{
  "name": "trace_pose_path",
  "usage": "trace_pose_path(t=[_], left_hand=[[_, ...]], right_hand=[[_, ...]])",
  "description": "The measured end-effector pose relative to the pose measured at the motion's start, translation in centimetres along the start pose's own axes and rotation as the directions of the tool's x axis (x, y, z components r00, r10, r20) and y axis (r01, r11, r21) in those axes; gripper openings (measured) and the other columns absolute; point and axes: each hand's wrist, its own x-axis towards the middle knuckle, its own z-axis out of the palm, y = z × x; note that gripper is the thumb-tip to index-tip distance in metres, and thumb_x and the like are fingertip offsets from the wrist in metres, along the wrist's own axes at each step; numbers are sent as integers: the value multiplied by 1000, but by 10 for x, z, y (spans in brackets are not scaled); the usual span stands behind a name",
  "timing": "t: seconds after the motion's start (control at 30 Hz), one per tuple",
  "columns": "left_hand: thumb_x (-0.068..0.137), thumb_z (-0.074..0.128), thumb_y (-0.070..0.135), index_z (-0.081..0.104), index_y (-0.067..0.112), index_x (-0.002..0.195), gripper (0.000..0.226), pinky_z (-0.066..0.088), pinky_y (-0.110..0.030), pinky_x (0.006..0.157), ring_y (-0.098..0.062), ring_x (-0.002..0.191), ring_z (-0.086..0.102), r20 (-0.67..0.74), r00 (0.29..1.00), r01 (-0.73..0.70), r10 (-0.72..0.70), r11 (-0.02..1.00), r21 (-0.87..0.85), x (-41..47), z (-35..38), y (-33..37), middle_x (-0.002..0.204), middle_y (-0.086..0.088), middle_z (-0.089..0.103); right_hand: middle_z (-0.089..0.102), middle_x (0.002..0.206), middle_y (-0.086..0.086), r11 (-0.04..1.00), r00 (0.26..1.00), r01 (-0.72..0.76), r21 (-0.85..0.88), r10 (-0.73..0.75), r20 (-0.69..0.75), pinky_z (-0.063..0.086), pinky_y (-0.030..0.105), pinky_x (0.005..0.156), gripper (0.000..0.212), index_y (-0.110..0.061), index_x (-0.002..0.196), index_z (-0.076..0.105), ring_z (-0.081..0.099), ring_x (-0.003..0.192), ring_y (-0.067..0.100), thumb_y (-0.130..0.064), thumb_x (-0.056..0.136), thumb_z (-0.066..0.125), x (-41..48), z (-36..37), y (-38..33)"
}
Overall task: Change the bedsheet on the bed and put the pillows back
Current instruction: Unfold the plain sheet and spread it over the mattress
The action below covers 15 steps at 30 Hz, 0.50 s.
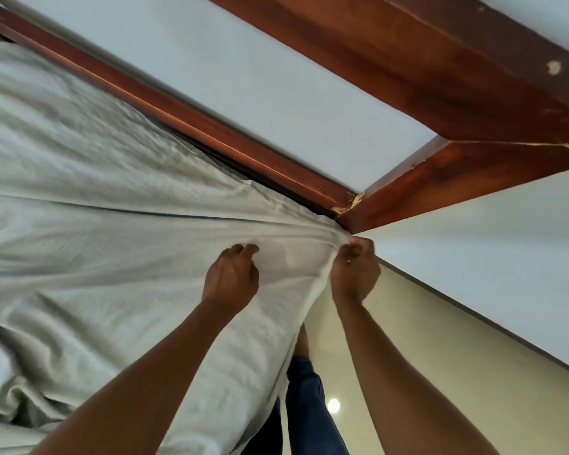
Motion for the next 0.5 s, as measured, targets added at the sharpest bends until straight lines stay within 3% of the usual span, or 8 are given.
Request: trace_pose_path(t=[0.07,0.13,0.23,0.27,0.33,0.43,0.5], left_hand=[[89,57,5,65,13,126,40,57,-36,66,-30,85,69,-21,999,44,-45,999,-32,-2,-2,-2,97,-8,70],[89,56,7,64,14,128,40,56,-35,68,-30,85,70,-25,997,70,-71,996,-54,-6,-2,-4,97,-8,70],[90,54,9,62,16,132,43,55,-36,71,-30,87,70,-31,993,111,-113,991,-71,-19,-2,-20,100,-8,71],[90,54,9,61,16,132,43,55,-36,71,-30,87,69,-38,991,125,-129,989,-78,-22,-3,-24,99,-8,71],[90,53,8,61,16,133,45,54,-35,68,-30,85,68,-57,985,156,-162,984,-88,-31,-5,-36,97,-8,70],[89,54,5,59,15,134,46,48,-32,62,-29,81,66,-103,971,204,-215,973,-110,-51,-10,-61,93,-7,68],[89,54,4,59,13,133,46,47,-32,61,-29,80,65,-135,959,233,-249,965,-122,-67,-12,-76,91,-7,67]], right_hand=[[76,86,-1,974,962,211,79,-222,158,52,27,62,15,-18,99,73,69,73,15,-12,88,65,-13,7,-20],[76,86,-1,943,878,303,136,-332,346,54,28,63,19,-15,110,73,69,73,12,-15,92,66,-17,26,-42],[77,90,4,963,727,253,87,-249,640,61,34,68,56,-16,140,53,74,78,16,-38,91,69,-11,76,-72],[77,96,6,964,705,260,46,-223,674,63,38,71,68,-19,143,46,76,83,19,-48,87,70,-7,91,-78],[75,106,9,936,699,350,-36,-235,676,64,45,72,67,-22,136,45,75,93,26,-54,83,71,-2,117,-82],[74,87,12,925,711,379,-18,-278,646,63,50,66,12,-18,98,63,75,76,30,-27,91,61,7,143,-79],[73,77,12,938,769,348,2,-286,572,62,50,63,22,-19,82,64,73,67,31,-34,85,48,13,148,-86]])
